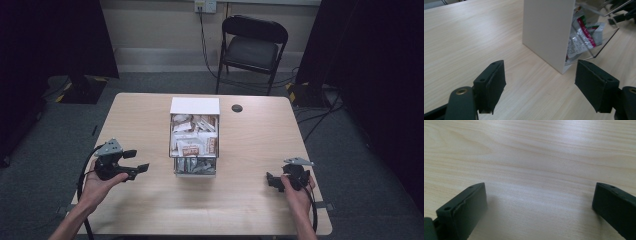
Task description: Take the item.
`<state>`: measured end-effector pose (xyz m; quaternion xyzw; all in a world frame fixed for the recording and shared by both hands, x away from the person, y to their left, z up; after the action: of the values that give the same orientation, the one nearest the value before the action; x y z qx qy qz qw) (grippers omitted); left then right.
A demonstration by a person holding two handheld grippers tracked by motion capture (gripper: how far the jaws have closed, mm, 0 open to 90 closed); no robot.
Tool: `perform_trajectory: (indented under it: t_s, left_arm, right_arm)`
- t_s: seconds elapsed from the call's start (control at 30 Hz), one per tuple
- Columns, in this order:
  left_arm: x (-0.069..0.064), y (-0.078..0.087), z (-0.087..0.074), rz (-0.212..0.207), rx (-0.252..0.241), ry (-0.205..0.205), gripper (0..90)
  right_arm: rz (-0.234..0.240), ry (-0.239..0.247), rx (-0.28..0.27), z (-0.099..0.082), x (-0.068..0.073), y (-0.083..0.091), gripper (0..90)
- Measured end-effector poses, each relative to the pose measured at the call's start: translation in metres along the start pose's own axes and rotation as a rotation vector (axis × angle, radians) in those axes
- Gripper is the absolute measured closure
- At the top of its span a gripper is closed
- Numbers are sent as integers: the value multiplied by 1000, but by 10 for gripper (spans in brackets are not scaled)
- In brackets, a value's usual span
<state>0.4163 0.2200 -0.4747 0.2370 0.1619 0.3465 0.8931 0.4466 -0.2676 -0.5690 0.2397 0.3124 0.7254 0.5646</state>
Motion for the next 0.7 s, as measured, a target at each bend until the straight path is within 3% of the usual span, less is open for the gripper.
perform_trajectory:
  t_s: [0.2,0.33,0.63,0.7]
  left_arm:
    - [-6,6,7,-25,-22,8,265]
    - [-13,15,21,-14,-71,-24,272]
    - [-29,24,40,-61,-110,-14,314]
    - [-35,27,47,-110,-119,-17,325]
  right_arm:
    - [-8,-4,0,-1,1,1,0]
    - [-7,-3,0,-1,1,1,0]
    - [-6,-2,0,0,1,0,0]
    - [-4,-1,0,0,1,0,0]
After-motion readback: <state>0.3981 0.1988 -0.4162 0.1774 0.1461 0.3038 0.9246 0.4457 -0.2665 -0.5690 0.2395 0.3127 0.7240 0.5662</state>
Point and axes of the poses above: each handheld gripper's, and its own axes: y roughly backward along the jaws, z roughly out of its top, x roughly to its left, the point moved 9 cm from there along -y, roughly forward along the jaws, and after that the axes turned 1 degree about -y, right-handed, at the moved point
